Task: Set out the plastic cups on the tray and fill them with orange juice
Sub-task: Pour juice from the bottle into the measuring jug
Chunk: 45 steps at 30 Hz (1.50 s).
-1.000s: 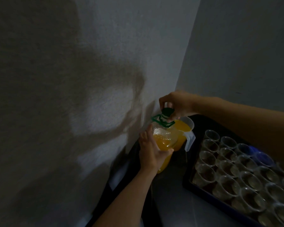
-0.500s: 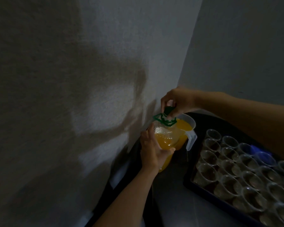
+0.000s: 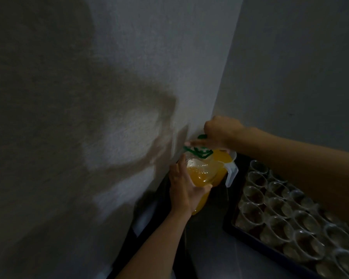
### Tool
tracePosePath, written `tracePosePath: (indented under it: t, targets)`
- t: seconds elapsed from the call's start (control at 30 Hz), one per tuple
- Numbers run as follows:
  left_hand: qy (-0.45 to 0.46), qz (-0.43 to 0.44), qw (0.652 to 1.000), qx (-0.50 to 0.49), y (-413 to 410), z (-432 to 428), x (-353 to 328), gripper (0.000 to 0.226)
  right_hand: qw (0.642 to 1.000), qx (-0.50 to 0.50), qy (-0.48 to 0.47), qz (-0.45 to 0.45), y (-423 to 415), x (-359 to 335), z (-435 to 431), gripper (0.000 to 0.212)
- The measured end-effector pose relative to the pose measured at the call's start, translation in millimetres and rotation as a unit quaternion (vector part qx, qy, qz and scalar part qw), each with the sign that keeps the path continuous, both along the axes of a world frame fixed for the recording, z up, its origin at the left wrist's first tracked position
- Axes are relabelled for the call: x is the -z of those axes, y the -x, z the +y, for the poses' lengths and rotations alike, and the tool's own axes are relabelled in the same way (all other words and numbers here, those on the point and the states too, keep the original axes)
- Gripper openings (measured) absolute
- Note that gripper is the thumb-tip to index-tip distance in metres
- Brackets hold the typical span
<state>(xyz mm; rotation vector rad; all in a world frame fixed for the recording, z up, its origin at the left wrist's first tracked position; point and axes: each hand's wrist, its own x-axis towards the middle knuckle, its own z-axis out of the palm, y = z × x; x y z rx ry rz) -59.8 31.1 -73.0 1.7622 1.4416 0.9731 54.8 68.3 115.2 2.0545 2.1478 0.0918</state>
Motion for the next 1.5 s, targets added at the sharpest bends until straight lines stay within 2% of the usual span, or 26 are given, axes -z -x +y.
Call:
tracePosePath:
  t: [0.07, 0.13, 0.2, 0.3, 0.43, 0.5, 0.57, 0.63, 0.7, 0.77, 0.83, 0.9, 0.93, 1.03, 1.13, 1.17, 1.3, 1.37, 1.43, 1.5]
  targets:
    - [-0.01, -0.001, 1.0, -0.001, 0.6, -0.5, 1.1, 0.125, 0.998, -0.039, -0.007, 0.044, -3.3, 0.5, 0.3, 0.054]
    - [-0.011, -0.009, 1.0, 0.002, 0.4, -1.2, 0.7, 0.124, 0.997, -0.062, -0.023, 0.029, -2.7, 0.6, -3.1, 0.045]
    - [-0.008, -0.021, 1.0, 0.001, -0.9, -1.3, 0.4, 0.121, 0.998, -0.043, -0.051, 0.016, 3.1, 5.6, -6.3, 0.043]
    - [-0.01, -0.041, 0.999, 0.006, -0.2, -3.1, -1.1, 0.123, 0.996, 0.006, -0.089, 0.024, 16.2, 15.2, -7.5, 0.046]
    - [0.023, -0.023, 0.999, 0.003, -2.6, -4.1, -7.1, 0.144, 0.984, 0.086, -0.109, 0.112, 1.3, 20.0, -15.0, 0.073]
    - [0.041, -0.055, 0.998, -0.01, -5.7, -9.2, -11.8, 0.155, 0.969, 0.121, -0.143, 0.162, -19.4, 28.3, -25.5, 0.076]
    - [0.046, -0.097, 0.993, -0.046, -8.0, -20.4, -11.1, 0.156, 0.948, 0.161, -0.191, 0.2, -45.5, 44.6, -36.6, 0.072]
    - [-0.018, -0.14, 0.986, -0.091, -7.5, -43.2, 1.6, 0.132, 0.924, 0.205, -0.209, 0.244, -67.7, 66.3, -45.3, 0.068]
    - [-0.098, -0.171, 0.972, -0.127, -11.8, -74.5, 19.9, 0.087, 0.905, 0.248, -0.198, 0.283, -84.9, 90.4, -48.0, 0.066]
    - [-0.089, -0.17, 0.974, -0.119, -24.5, -101.5, 34.5, 0.045, 0.902, 0.267, -0.163, 0.297, -92.6, 110.7, -50.4, 0.056]
    - [-0.028, -0.177, 0.983, -0.05, -40.5, -117.9, 38.1, 0.033, 0.905, 0.261, -0.133, 0.307, -92.6, 126.5, -52.7, 0.054]
    - [0.038, -0.182, 0.982, 0.036, -54.8, -118.8, 33.2, 0.036, 0.899, 0.263, -0.123, 0.327, -88.0, 138.7, -52.9, 0.059]
    - [0.073, -0.182, 0.978, 0.065, -60.2, -114.5, 30.0, 0.045, 0.891, 0.273, -0.118, 0.343, -85.8, 145.1, -51.7, 0.059]
    - [0.164, -0.199, 0.961, 0.102, -71.0, -93.6, 25.4, 0.075, 0.845, 0.344, -0.12, 0.391, -83.0, 163.3, -38.6, 0.062]
    - [0.186, -0.191, 0.957, 0.112, -75.6, -77.5, 25.9, 0.104, 0.801, 0.395, -0.096, 0.44, -85.1, 169.7, -24.3, 0.063]
    - [0.19, -0.188, 0.957, 0.114, -76.8, -74.0, 26.3, 0.105, 0.793, 0.397, -0.086, 0.455, -86.3, 170.6, -20.6, 0.062]
    - [0.204, -0.187, 0.953, 0.121, -83.6, -65.5, 24.3, 0.081, 0.739, 0.395, -0.108, 0.535, -91.3, 185.5, -9.4, 0.062]
    - [0.196, -0.181, 0.956, 0.124, -88.2, -62.8, 23.3, 0.079, 0.714, 0.401, -0.124, 0.56, -90.5, 190.1, -10.2, 0.064]
    - [0.187, -0.178, 0.958, 0.125, -93.4, -56.5, 22.0, 0.079, 0.705, 0.396, -0.135, 0.573, -91.6, 192.0, -10.9, 0.064]
    - [0.178, -0.17, 0.961, 0.128, -103.0, -45.0, 29.1, 0.078, 0.677, 0.404, -0.141, 0.599, -95.2, 193.6, -4.8, 0.057]
